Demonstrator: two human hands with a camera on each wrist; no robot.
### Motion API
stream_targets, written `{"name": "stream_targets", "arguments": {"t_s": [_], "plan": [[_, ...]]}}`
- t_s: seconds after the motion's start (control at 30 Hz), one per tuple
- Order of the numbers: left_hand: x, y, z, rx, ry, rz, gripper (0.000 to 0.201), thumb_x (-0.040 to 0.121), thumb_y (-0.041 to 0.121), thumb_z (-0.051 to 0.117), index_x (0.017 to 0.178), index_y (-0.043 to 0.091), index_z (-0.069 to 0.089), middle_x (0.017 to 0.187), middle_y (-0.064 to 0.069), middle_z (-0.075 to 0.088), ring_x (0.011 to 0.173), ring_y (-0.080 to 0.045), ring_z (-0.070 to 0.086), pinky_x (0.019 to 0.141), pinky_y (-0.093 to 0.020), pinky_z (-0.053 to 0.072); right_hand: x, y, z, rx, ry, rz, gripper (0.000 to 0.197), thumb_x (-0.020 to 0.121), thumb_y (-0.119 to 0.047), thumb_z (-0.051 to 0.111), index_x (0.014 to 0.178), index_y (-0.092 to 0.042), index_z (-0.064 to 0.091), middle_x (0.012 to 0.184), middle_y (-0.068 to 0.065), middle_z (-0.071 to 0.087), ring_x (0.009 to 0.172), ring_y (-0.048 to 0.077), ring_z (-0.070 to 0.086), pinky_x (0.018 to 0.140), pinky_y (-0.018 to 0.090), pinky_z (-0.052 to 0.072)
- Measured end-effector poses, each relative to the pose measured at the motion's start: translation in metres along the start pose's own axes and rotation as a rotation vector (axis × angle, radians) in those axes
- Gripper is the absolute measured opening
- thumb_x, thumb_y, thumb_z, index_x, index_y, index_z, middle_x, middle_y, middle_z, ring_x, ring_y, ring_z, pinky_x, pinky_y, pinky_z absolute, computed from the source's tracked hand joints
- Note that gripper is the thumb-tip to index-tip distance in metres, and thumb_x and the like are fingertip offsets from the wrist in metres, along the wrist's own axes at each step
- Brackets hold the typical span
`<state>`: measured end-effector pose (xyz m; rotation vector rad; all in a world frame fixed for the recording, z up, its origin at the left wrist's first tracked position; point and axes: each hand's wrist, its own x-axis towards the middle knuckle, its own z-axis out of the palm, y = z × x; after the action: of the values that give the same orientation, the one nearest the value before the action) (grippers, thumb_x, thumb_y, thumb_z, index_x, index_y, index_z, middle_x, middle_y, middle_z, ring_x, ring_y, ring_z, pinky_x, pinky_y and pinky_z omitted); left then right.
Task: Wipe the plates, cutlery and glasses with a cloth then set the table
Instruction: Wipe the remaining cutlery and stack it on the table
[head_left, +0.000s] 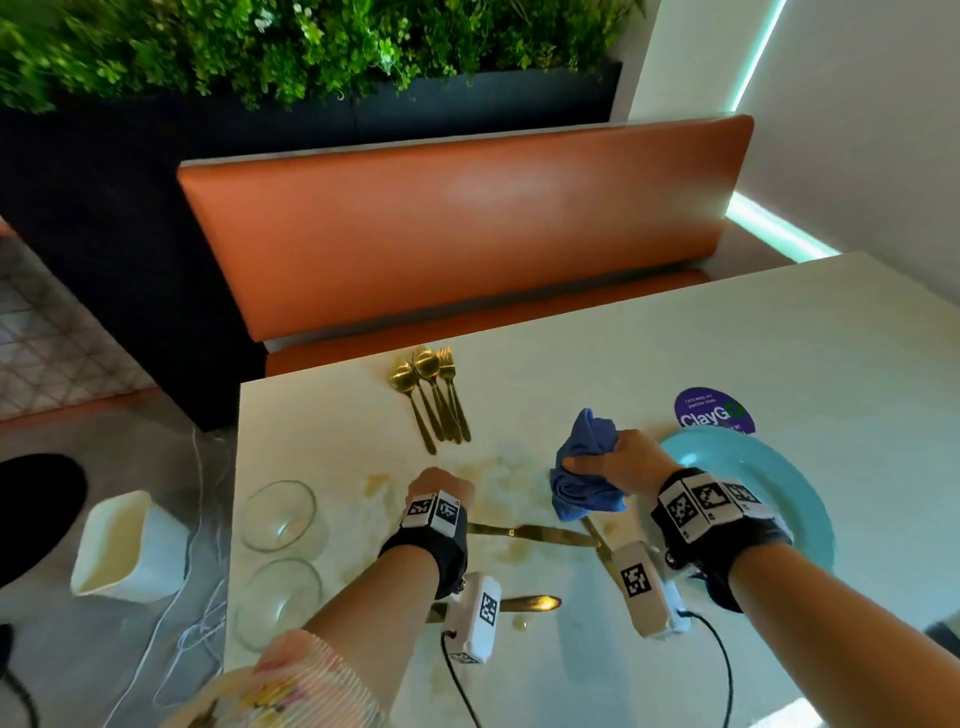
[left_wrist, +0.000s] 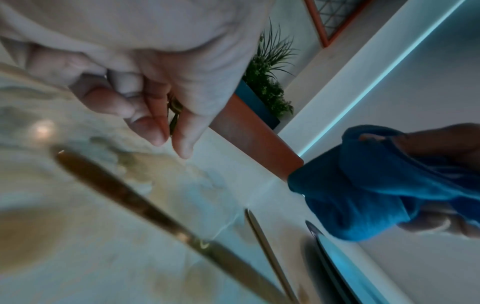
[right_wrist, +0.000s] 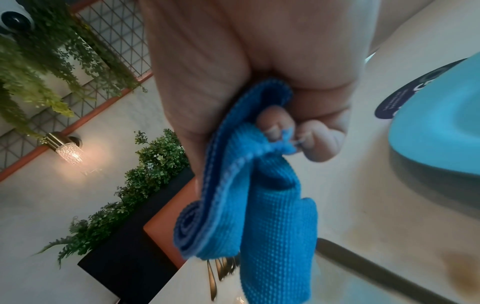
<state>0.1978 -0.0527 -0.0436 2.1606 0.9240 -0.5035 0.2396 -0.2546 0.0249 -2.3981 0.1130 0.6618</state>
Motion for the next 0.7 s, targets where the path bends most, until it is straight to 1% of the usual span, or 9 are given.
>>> {"name": "stream_targets", "arguments": {"t_s": [0.07, 0.13, 0.2, 0.23, 0.37, 0.47, 0.6, 0.67, 0.7], "plan": [[-0.018, -0.015, 0.012, 0.06, -0.035, 0.024, 0.044, 0.09, 0.018, 0.056, 0.054, 0.014, 0.033, 0.06, -0.004, 0.043, 0.052, -0.019, 0.036, 0.053, -0.024, 0.032, -0.013, 0.01, 0.005, -0.005, -0.002, 0.002, 0.056, 0.076, -0.04, 0.073, 0.107, 0.005, 0.061, 0.098, 0.019, 0.067, 0.08, 0.025, 0.058, 0.071, 0.032, 0.043], [-0.033, -0.027, 0.023, 0.111, -0.064, 0.054, 0.037, 0.096, 0.014, 0.048, 0.06, 0.016, 0.04, 0.089, -0.015, 0.058, 0.073, -0.021, 0.043, 0.068, -0.026, 0.035, -0.023, 0.017, 0.008, -0.024, -0.006, -0.002, 0.058, 0.075, -0.042, 0.073, 0.106, 0.005, 0.061, 0.106, 0.022, 0.067, 0.083, 0.028, 0.06, 0.074, 0.035, 0.046], [-0.05, -0.037, 0.033, 0.157, -0.072, 0.087, 0.022, 0.098, 0.014, 0.042, 0.096, 0.007, 0.063, 0.124, -0.019, 0.058, 0.092, -0.025, 0.05, 0.079, -0.03, 0.04, -0.031, 0.023, 0.008, -0.044, -0.013, -0.01, 0.058, 0.074, -0.042, 0.073, 0.106, 0.005, 0.061, 0.107, 0.023, 0.067, 0.083, 0.028, 0.06, 0.074, 0.034, 0.046], [-0.056, -0.042, 0.039, 0.184, -0.062, 0.087, 0.027, 0.098, 0.017, 0.044, 0.112, 0.004, 0.062, 0.128, -0.017, 0.058, 0.101, -0.029, 0.057, 0.083, -0.033, 0.044, -0.034, 0.026, 0.007, -0.058, -0.019, -0.02, 0.058, 0.075, -0.042, 0.072, 0.106, 0.005, 0.061, 0.107, 0.023, 0.067, 0.083, 0.028, 0.06, 0.076, 0.035, 0.047], [-0.085, -0.052, 0.052, 0.21, -0.028, 0.025, 0.033, 0.09, 0.04, 0.053, 0.096, 0.01, 0.066, 0.102, -0.006, 0.07, 0.094, -0.026, 0.067, 0.076, -0.03, 0.05, -0.044, 0.039, 0.002, -0.069, -0.048, -0.057, 0.054, 0.076, -0.041, 0.072, 0.102, 0.005, 0.063, 0.101, 0.02, 0.068, 0.083, 0.028, 0.06, 0.076, 0.036, 0.048], [-0.104, -0.057, 0.064, 0.232, 0.007, -0.044, 0.038, 0.092, 0.045, 0.049, 0.1, 0.013, 0.068, 0.101, -0.002, 0.07, 0.096, -0.024, 0.066, 0.081, -0.027, 0.047, -0.056, 0.056, -0.003, -0.069, -0.079, -0.068, 0.047, 0.076, -0.04, 0.072, 0.093, 0.002, 0.06, 0.087, 0.012, 0.062, 0.077, 0.025, 0.057, 0.066, 0.028, 0.044], [-0.116, -0.062, 0.068, 0.091, 0.004, -0.122, 0.04, 0.092, 0.047, 0.046, 0.101, 0.016, 0.069, 0.101, -0.004, 0.069, 0.092, -0.025, 0.064, 0.083, -0.03, 0.05, -0.064, 0.072, -0.004, -0.08, -0.092, -0.071, 0.042, 0.077, -0.038, 0.072, 0.09, -0.001, 0.058, 0.085, 0.011, 0.059, 0.076, 0.023, 0.054, 0.06, 0.024, 0.04], [-0.119, -0.062, 0.07, 0.0, 0.001, -0.108, 0.034, 0.094, 0.039, 0.049, 0.105, 0.012, 0.067, 0.107, -0.01, 0.067, 0.096, -0.027, 0.063, 0.081, -0.031, 0.048, -0.065, 0.084, -0.006, -0.07, -0.097, -0.066, 0.047, 0.075, -0.037, 0.075, 0.097, 0.002, 0.061, 0.09, 0.013, 0.063, 0.08, 0.024, 0.057, 0.067, 0.028, 0.044], [-0.12, -0.061, 0.071, -0.044, -0.001, -0.097, 0.027, 0.095, 0.031, 0.051, 0.106, 0.012, 0.067, 0.106, -0.011, 0.065, 0.091, -0.025, 0.061, 0.078, -0.03, 0.045, -0.066, 0.089, -0.007, -0.069, -0.1, -0.067, 0.05, 0.074, -0.037, 0.075, 0.101, 0.003, 0.062, 0.094, 0.014, 0.065, 0.082, 0.025, 0.058, 0.072, 0.031, 0.045]]}}
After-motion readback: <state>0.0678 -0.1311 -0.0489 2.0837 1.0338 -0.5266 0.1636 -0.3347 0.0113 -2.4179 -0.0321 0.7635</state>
